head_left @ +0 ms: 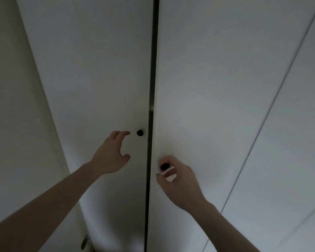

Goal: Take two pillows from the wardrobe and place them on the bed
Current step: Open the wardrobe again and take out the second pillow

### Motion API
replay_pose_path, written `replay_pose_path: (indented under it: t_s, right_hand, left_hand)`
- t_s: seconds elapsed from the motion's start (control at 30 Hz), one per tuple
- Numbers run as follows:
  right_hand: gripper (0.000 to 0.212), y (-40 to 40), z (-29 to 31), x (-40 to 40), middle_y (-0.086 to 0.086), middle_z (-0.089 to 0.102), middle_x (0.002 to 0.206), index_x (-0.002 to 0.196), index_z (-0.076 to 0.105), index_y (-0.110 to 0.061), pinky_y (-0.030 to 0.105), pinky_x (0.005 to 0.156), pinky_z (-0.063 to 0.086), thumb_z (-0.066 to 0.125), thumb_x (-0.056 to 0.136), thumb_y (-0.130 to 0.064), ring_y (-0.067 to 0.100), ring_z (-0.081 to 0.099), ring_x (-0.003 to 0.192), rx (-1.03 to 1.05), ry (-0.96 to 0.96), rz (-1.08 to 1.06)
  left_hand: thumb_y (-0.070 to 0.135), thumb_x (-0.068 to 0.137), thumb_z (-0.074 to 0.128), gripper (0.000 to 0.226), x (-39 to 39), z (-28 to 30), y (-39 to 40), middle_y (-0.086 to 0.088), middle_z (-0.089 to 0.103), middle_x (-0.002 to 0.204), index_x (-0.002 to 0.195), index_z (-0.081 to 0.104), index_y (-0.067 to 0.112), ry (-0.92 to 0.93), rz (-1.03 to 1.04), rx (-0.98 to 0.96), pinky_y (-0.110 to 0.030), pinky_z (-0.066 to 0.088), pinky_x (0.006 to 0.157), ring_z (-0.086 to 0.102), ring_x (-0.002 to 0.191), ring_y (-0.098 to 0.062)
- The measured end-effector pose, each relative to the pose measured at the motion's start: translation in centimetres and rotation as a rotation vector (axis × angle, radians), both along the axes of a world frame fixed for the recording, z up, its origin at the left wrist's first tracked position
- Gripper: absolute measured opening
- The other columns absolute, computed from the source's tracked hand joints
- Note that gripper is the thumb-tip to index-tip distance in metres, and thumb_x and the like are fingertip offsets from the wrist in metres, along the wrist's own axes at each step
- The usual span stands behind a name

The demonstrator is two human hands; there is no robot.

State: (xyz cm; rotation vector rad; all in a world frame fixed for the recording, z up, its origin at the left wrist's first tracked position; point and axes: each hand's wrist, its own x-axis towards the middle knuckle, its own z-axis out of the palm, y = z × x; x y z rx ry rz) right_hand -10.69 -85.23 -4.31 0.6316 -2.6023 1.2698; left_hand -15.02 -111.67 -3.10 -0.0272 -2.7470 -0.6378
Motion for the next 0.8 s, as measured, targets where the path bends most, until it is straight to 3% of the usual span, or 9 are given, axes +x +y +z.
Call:
replay_pose_path:
  t_s: [0.2, 0.3, 0.43, 0.5, 0.6, 0.67, 0.8]
  right_hand:
    - [0.025, 2.9, -0.9, 5.8, -0.017, 0.061, 0.089, 0.090, 0.057, -0.035, 0.027, 0.071, 0.054, 0.073, 0.080, -0.052, 0.009, 0.061, 0.089, -0.063, 0.123, -0.104]
    - [0.035, 4.8, -0.5, 7.9, -0.019, 0.059, 0.086, 0.083, 0.055, -0.035, 0.019, 0.066, 0.048, 0.075, 0.077, -0.063, 0.008, 0.059, 0.086, -0.020, 0.189, -0.171]
    - [0.043, 8.3, -0.5, 11.4, -0.013, 0.055, 0.072, 0.067, 0.047, -0.034, 0.016, 0.058, 0.040, 0.083, 0.072, -0.057, 0.013, 0.057, 0.073, -0.043, 0.262, -0.359]
    - [0.045, 10.2, -0.9, 13.0, -0.011, 0.053, 0.069, 0.065, 0.044, -0.032, 0.025, 0.054, 0.044, 0.084, 0.072, -0.050, 0.016, 0.055, 0.069, -0.076, 0.287, -0.463]
    - [0.032, 12.0, -1.6, 15.3, -0.007, 0.058, 0.078, 0.072, 0.050, -0.027, 0.040, 0.059, 0.051, 0.081, 0.073, -0.037, 0.019, 0.059, 0.073, -0.179, 0.263, -0.637]
    - [0.029, 12.8, -1.5, 16.5, -0.011, 0.062, 0.091, 0.086, 0.052, -0.032, 0.034, 0.064, 0.054, 0.080, 0.078, -0.028, 0.015, 0.063, 0.082, -0.271, 0.245, -0.751]
    - [0.046, 14.3, -1.2, 17.4, -0.021, 0.060, 0.102, 0.112, 0.043, -0.033, 0.025, 0.072, 0.055, 0.078, 0.085, -0.022, 0.000, 0.065, 0.092, -0.404, 0.226, -0.897]
  left_hand:
    - [0.023, 0.080, 0.077, 0.090, -0.6, -0.1, 0.7, -0.007, 0.031, 0.152, 0.155, 0.028, 0.026, 0.040, -0.042, -0.026, -0.046, 0.052, 0.090, 0.055, 0.118, -0.036]
    - [0.021, 0.079, 0.079, 0.091, -1.1, 0.3, 0.8, -0.012, 0.030, 0.152, 0.155, 0.028, 0.023, 0.073, -0.032, -0.031, -0.050, 0.052, 0.090, 0.055, 0.116, -0.042]
    - [0.017, 0.076, 0.082, 0.089, -1.5, -0.3, 2.0, -0.017, 0.032, 0.149, 0.151, 0.034, 0.020, 0.102, -0.063, -0.041, -0.054, 0.052, 0.090, 0.057, 0.111, -0.049]
    - [0.015, 0.076, 0.082, 0.083, -1.6, -0.5, 2.6, -0.017, 0.033, 0.147, 0.146, 0.038, 0.020, 0.117, -0.094, -0.040, -0.053, 0.051, 0.088, 0.058, 0.106, -0.049]
    - [0.014, 0.076, 0.083, 0.080, -2.2, -0.8, 2.8, -0.015, 0.033, 0.147, 0.144, 0.040, 0.019, 0.108, -0.104, -0.019, -0.055, 0.051, 0.090, 0.059, 0.101, -0.049]
    - [0.014, 0.075, 0.085, 0.081, -2.6, -1.1, 2.9, -0.016, 0.033, 0.147, 0.144, 0.041, 0.017, 0.115, -0.104, -0.020, -0.058, 0.050, 0.093, 0.058, 0.101, -0.051]
    - [0.009, 0.069, 0.090, 0.087, -3.8, -2.0, 3.5, -0.024, 0.037, 0.142, 0.142, 0.044, 0.012, 0.144, -0.099, -0.027, -0.063, 0.049, 0.095, 0.058, 0.103, -0.052]
